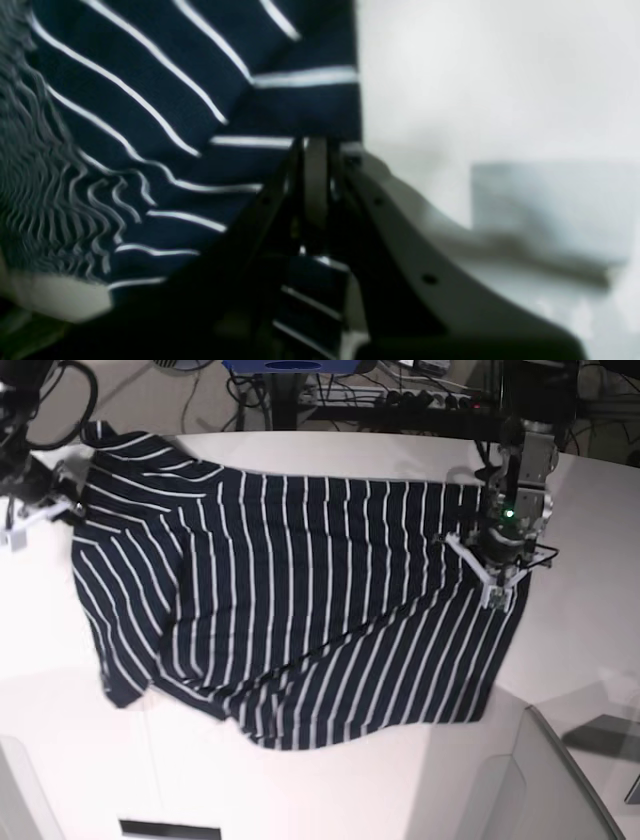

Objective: Layout the t-shirt on the table in an organized manner, then fold the t-shirt properly
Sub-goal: 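Grasp opposite shirt edges with both grippers and pull them apart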

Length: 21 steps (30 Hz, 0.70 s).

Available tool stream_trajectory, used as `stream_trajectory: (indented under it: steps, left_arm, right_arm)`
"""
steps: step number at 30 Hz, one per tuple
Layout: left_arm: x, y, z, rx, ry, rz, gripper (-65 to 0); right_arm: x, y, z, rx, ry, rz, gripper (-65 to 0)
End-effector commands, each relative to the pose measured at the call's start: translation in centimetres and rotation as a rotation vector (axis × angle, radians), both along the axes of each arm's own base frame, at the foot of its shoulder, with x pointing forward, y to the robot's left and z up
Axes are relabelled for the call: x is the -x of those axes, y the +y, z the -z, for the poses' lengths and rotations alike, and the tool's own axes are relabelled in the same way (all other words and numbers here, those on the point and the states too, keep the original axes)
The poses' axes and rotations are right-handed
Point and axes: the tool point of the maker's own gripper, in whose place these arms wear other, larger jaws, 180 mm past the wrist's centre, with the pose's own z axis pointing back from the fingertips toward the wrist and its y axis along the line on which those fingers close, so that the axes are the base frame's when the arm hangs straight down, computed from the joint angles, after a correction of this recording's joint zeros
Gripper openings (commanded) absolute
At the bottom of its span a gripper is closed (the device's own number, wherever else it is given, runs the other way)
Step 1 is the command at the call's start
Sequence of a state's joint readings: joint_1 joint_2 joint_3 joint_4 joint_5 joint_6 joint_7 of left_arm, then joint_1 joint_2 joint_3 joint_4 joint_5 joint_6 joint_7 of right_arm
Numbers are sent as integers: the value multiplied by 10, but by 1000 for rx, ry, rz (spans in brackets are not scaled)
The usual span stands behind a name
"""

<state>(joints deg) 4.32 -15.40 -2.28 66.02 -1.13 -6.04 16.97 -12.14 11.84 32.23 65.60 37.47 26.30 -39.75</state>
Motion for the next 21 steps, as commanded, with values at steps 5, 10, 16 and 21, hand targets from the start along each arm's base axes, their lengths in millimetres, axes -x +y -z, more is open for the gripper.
stream_trajectory:
  steps: [5, 10, 16, 21]
  left_arm:
    - [-4, 5, -16, -64, -16, 25, -650]
    - [-28, -1, -42, -74, -95, 44, -650]
    - [-70, 0, -73, -76, -186, 38, -650]
    - [-98, 12, -70, -69, -173, -2, -650]
  right_arm:
    - [18, 4, -14, 68, 30, 26, -645]
    - [-3, 0, -63, 160, -75, 77, -645]
    - [-76, 19, -87, 170, -161, -66, -645]
    - [-132, 23, -60, 129, -113, -147, -645]
